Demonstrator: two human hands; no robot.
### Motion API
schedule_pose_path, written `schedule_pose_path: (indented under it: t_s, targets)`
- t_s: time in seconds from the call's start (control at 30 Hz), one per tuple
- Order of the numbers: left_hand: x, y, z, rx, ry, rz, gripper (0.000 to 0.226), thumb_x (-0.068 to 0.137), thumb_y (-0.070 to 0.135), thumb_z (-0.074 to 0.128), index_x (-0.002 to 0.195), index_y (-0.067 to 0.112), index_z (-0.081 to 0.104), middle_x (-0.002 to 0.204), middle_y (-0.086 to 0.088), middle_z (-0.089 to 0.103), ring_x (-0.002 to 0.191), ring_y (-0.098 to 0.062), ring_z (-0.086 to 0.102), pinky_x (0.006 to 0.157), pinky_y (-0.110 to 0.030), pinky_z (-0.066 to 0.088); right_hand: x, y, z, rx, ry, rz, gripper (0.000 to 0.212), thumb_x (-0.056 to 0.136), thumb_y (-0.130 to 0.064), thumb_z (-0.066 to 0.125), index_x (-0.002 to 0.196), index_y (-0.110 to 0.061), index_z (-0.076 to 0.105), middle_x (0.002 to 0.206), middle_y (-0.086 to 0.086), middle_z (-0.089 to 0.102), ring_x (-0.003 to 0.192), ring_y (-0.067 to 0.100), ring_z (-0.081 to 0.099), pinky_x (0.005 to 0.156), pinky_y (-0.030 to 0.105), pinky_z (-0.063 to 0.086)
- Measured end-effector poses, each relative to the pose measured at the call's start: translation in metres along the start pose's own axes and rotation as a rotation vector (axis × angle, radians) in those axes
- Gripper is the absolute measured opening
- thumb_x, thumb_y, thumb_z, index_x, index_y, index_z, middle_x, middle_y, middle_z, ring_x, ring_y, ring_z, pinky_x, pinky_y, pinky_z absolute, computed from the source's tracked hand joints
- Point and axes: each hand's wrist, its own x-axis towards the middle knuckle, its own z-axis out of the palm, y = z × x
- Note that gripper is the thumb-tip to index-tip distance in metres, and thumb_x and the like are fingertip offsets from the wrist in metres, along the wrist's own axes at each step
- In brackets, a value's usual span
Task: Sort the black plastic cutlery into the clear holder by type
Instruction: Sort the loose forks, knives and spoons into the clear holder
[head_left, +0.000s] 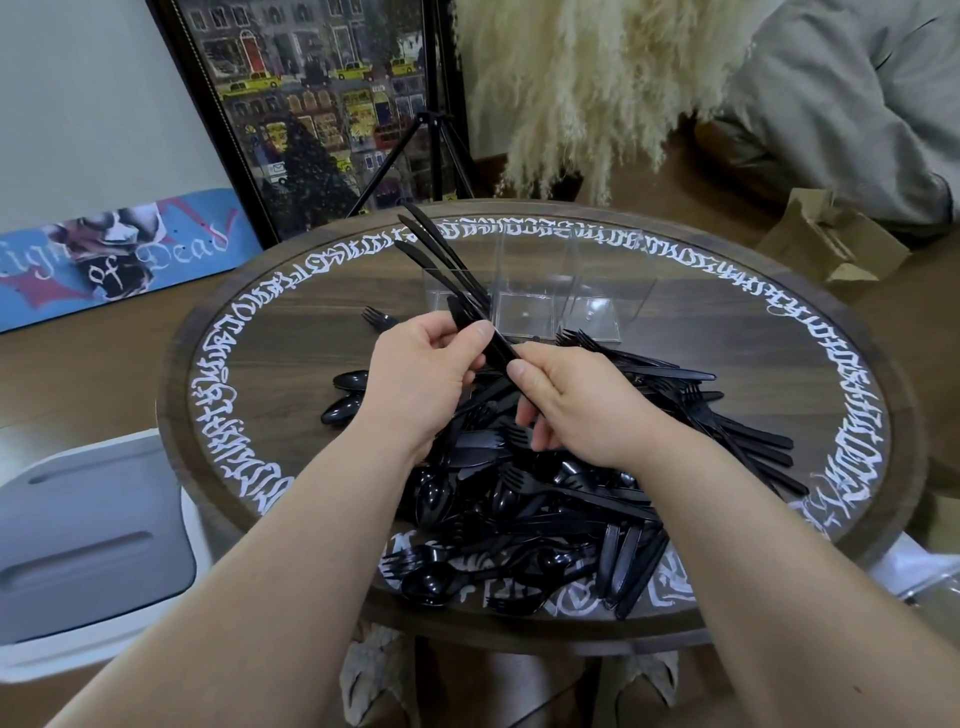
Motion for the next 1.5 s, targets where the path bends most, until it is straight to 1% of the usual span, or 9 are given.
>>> schedule_pose_path:
  t_s: [0.27,0.43,0.57,0.67,0.8,1.07,1.27,1.37,1.5]
  targets:
    - [0.001,-0.001,0.002,-0.055,-0.052,0.003,0.016,0.091,0.013,0.063,0.076,0.02,0.065,0.061,0.009,0.058,0.061,-0.003,0.054,0.064,-0.019,0.049,-0.002,-0.002,-0.003,0.169,0.069,0.135,0.029,0.102,-0.023,0.036,0.082,-0.01,0.053,0.076,0.011,0.068,0.058,0.026,0.068,0.057,0.038,0.059]
    - [0.0,-0.001,0.002,-0.075,-0.042,0.007,0.011,0.09,0.014,0.063,0.08,0.019,0.064,0.068,0.006,0.062,0.065,-0.003,0.058,0.066,-0.019,0.051,-0.003,-0.001,-0.001,0.048,0.061,0.068,0.03,0.103,-0.028,0.035,0.091,-0.01,0.055,0.069,0.002,0.066,0.05,0.015,0.062,0.056,0.036,0.055]
    - [0.0,0.001,0.001,-0.087,-0.034,0.012,0.014,0.091,0.014,0.063,0.081,0.023,0.067,0.069,0.009,0.065,0.069,-0.005,0.059,0.068,-0.02,0.052,-0.001,0.0,0.001,-0.09,0.08,-0.037,0.029,0.103,-0.031,0.035,0.079,-0.026,0.05,0.07,-0.002,0.064,0.059,0.002,0.053,0.061,0.025,0.037]
    - [0.001,0.001,-0.001,-0.106,-0.027,-0.011,0.01,0.091,0.015,0.062,0.088,0.023,0.067,0.074,0.007,0.066,0.069,-0.003,0.061,0.068,-0.019,0.052,0.0,0.0,0.002,-0.16,0.073,-0.053,0.028,0.103,-0.033,0.033,0.112,-0.027,0.058,0.068,-0.014,0.054,0.069,0.007,0.051,0.063,0.026,0.034]
    - [0.004,0.0,-0.005,-0.138,-0.032,-0.047,0.012,0.093,0.012,0.06,0.095,0.022,0.066,0.079,0.004,0.067,0.066,0.0,0.062,0.064,-0.016,0.051,0.003,0.001,0.005,-0.23,0.076,-0.045,0.042,0.102,-0.038,0.029,0.143,-0.034,0.041,0.091,-0.006,0.062,0.099,0.021,0.057,0.079,0.028,0.039]
    - [0.005,-0.001,-0.007,-0.048,-0.044,-0.013,0.021,0.093,0.009,0.054,0.081,0.024,0.065,0.08,0.004,0.067,0.072,-0.005,0.061,0.06,-0.018,0.045,0.002,0.005,0.005,-0.044,0.14,-0.048,0.039,0.102,-0.025,0.037,0.132,-0.047,0.047,0.075,-0.002,0.061,0.072,0.016,0.057,0.074,0.035,0.049]
    - [0.004,0.0,-0.009,-0.052,-0.012,-0.037,0.009,0.096,0.014,0.051,0.089,0.02,0.053,0.08,0.005,0.061,0.064,-0.004,0.056,0.053,-0.019,0.041,0.003,-0.001,0.013,-0.065,0.092,-0.115,0.042,0.102,-0.026,0.035,0.141,-0.044,0.038,0.076,0.0,0.062,0.079,0.02,0.058,0.08,0.038,0.048]
    - [0.001,0.01,-0.016,-0.116,0.024,-0.034,0.014,0.095,0.01,0.051,0.085,0.019,0.055,0.078,0.002,0.061,0.063,-0.005,0.054,0.051,-0.018,0.039,0.001,-0.01,0.012,-0.076,0.058,-0.131,0.045,0.103,-0.028,0.035,0.146,-0.039,0.03,0.096,0.001,0.066,0.095,0.018,0.059,0.09,0.036,0.045]
    - [0.012,0.043,-0.039,-0.061,0.149,0.137,0.015,0.094,0.01,0.054,0.085,0.021,0.057,0.078,0.003,0.064,0.063,-0.004,0.057,0.053,-0.019,0.043,0.013,-0.019,-0.003,-0.197,0.25,-0.108,0.045,0.102,-0.027,0.036,0.147,-0.024,0.035,0.116,-0.001,0.056,0.11,0.015,0.05,0.096,0.031,0.04]
